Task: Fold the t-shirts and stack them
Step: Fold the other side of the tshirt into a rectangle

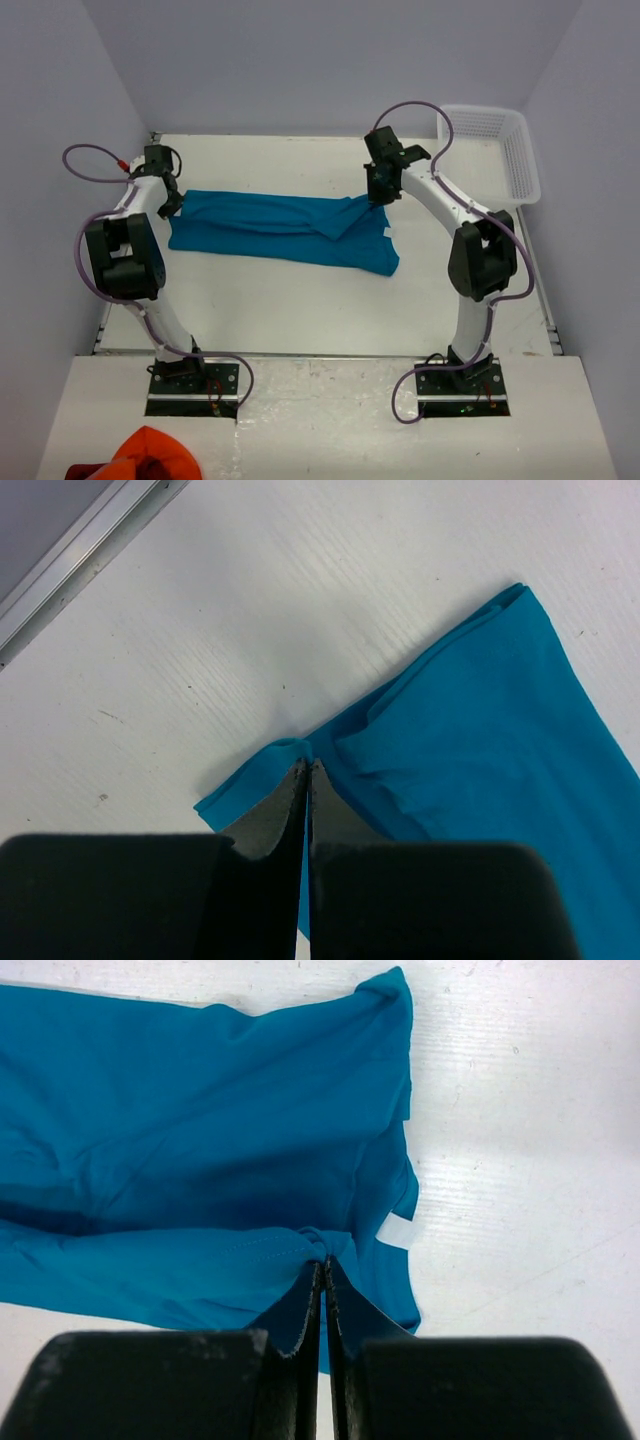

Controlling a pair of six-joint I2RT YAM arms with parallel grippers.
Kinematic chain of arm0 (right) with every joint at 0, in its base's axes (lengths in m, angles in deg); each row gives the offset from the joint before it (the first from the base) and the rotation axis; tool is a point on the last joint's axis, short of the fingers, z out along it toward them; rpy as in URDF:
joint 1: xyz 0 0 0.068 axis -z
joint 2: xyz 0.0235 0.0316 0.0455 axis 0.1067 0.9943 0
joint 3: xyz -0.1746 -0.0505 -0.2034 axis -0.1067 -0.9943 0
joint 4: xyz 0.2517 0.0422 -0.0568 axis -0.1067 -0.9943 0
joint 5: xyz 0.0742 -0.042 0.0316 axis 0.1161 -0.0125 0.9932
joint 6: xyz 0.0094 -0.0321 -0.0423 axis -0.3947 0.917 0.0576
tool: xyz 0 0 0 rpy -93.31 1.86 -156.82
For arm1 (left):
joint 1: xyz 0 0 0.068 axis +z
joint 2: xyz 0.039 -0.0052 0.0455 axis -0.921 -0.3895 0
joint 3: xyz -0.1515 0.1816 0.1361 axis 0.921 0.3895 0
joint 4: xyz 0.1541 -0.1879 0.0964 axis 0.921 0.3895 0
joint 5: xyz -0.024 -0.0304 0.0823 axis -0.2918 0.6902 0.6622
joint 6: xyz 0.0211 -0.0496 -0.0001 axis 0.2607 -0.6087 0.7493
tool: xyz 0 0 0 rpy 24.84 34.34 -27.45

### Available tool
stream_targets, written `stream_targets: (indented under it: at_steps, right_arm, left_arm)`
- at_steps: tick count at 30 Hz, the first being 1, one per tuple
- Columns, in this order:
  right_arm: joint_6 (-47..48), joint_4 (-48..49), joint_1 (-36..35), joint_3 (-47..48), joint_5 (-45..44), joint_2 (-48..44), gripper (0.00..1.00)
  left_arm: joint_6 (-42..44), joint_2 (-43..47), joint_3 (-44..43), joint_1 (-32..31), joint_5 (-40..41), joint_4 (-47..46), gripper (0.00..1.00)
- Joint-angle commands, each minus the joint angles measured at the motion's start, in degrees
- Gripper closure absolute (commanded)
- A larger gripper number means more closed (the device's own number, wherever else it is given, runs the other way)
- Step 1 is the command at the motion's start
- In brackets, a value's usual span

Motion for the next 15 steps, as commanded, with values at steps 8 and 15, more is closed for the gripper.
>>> stream_targets:
  at_steps: [8,15]
  right_arm:
    - [1.4,-0.2,1.0,4.8,2.2,4.1,1.00]
    - [1.4,-0.3,1.4,6.2,2.2,6.0,1.00]
  left_arm:
    - [-1.5,-2.2,-3.4,-0.1,2.2,0.7,1.00]
    - [-1.5,-3.3,-5.0,-0.1,2.2,1.2,1.00]
